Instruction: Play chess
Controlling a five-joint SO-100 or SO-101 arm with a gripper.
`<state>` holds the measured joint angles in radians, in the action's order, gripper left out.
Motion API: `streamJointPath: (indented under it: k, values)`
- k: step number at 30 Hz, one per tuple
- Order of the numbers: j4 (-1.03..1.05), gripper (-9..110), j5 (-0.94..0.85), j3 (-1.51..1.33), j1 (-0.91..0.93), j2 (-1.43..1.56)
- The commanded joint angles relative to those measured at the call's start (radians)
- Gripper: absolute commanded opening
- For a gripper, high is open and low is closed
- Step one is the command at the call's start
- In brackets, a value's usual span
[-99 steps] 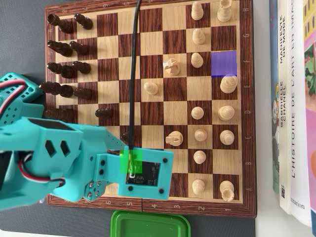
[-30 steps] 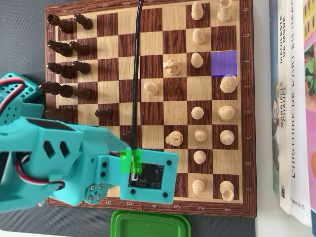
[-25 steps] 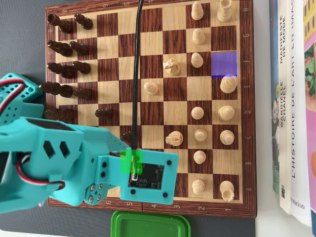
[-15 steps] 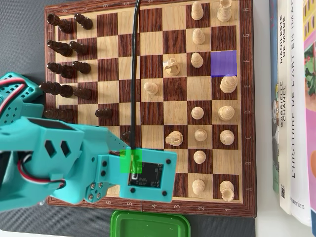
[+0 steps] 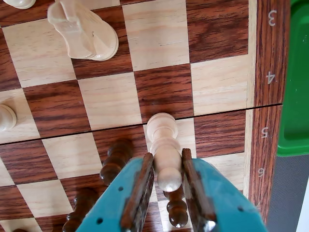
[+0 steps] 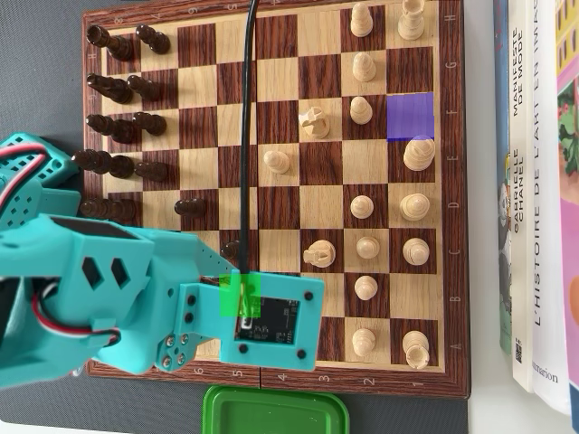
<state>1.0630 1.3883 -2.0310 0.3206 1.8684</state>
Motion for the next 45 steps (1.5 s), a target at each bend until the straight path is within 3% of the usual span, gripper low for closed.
streamJointPath:
  k: [1, 45]
  values:
    - [0.003, 10, -0.012, -0.005, 0.006, 0.014]
    - [0.095, 11, -0.083, 0.064, 0.038, 0.017]
